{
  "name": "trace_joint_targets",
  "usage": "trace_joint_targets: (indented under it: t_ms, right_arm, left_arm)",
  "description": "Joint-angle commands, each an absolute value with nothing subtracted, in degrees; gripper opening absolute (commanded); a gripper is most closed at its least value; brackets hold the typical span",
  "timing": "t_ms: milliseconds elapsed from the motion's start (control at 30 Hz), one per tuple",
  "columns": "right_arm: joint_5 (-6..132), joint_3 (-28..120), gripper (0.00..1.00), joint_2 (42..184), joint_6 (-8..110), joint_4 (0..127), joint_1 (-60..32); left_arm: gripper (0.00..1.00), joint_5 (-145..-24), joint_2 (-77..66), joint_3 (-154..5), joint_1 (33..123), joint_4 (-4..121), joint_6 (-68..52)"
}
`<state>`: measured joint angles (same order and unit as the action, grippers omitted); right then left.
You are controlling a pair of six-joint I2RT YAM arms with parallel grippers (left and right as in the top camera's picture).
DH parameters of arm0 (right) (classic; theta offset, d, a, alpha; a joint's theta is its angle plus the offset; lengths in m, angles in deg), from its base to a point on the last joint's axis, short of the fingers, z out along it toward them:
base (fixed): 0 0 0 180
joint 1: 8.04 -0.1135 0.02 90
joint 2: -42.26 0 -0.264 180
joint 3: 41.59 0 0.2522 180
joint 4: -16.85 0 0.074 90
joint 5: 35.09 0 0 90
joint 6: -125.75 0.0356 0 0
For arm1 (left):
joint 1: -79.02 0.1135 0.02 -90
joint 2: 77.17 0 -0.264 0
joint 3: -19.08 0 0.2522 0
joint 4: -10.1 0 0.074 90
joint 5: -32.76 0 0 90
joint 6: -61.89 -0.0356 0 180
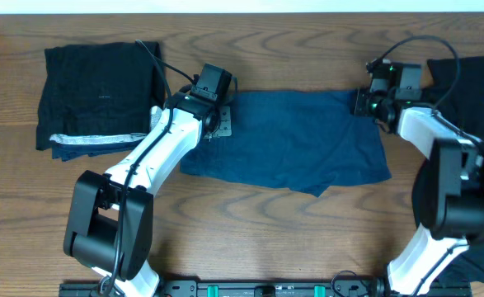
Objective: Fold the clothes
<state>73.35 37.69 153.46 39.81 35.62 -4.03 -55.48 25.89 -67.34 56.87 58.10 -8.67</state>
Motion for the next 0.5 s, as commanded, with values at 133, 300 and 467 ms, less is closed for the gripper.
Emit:
trace_joint_targets:
  t_ms: [133,300,467]
  right_arm:
    - [80.89,41.01,0.01,136.76,44.07,41.96,-8.9]
    - [78.97,40.97,0.01,134.49,45.34,46.14,-16.27]
    - [70.31,40.75,0.01,138.62,48.96,48.24,-23.07]
  left_arm:
    - [0.06,-55.08,26.37,-67.01,58.22,58.05,-9.44]
    - [0.06,-56.72,26.33,-67.01,61.02,58.75,-9.42]
    - [0.06,-61.55,26.33,-67.01,63.97,60.26,-9.48]
